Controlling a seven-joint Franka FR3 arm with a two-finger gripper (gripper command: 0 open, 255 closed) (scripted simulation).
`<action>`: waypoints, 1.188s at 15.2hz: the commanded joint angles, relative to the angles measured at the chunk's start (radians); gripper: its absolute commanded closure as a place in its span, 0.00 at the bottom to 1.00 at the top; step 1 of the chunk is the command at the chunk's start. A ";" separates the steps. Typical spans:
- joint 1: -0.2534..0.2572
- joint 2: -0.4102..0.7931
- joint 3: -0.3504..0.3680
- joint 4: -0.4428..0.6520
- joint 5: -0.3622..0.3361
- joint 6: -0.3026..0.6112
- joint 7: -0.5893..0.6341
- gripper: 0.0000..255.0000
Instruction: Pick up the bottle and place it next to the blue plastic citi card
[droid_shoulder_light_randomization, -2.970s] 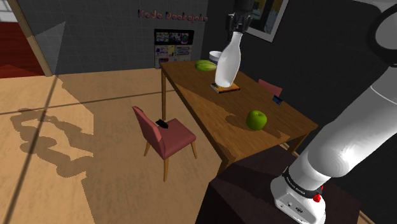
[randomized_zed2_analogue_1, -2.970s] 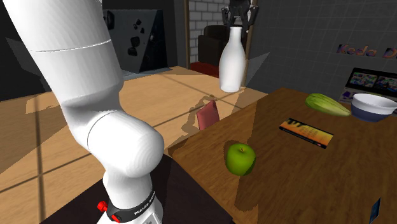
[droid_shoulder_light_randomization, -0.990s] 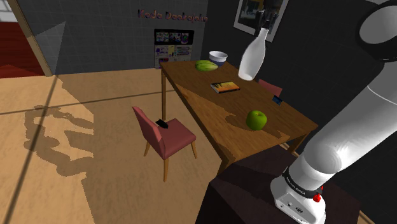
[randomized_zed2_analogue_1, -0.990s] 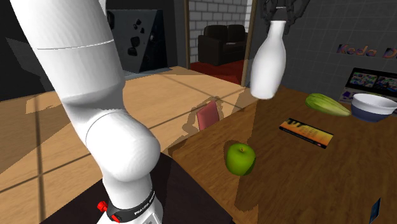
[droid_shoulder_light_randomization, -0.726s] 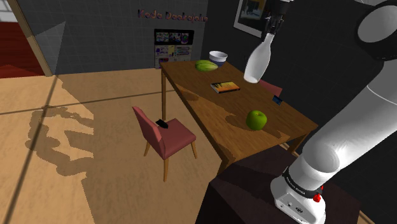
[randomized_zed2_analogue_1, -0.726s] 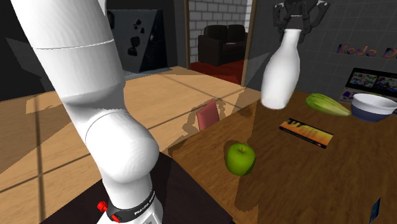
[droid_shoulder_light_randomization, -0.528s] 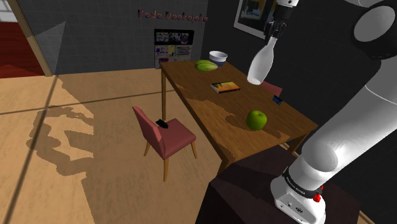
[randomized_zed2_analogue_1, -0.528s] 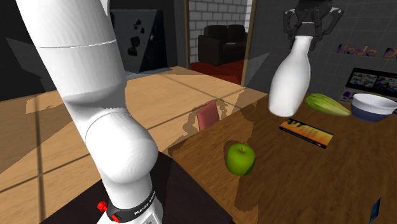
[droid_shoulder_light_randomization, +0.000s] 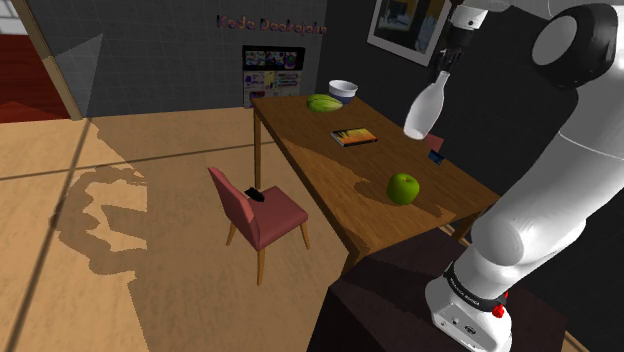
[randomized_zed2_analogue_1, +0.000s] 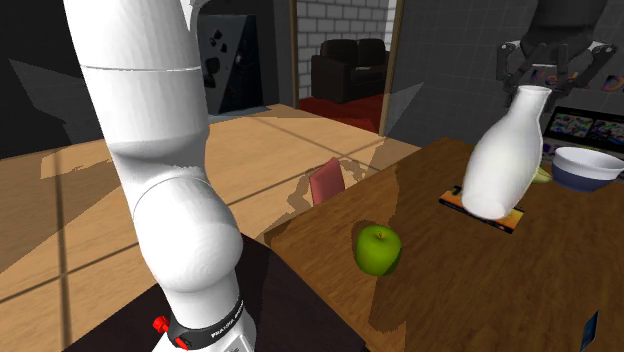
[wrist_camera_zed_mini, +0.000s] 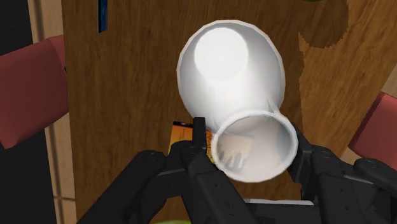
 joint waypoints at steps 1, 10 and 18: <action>-0.026 0.033 -0.020 0.010 0.018 0.019 -0.049 1.00; -0.193 0.268 -0.084 0.173 0.145 0.049 -0.272 1.00; -0.181 0.259 -0.079 0.054 0.143 0.161 -0.279 1.00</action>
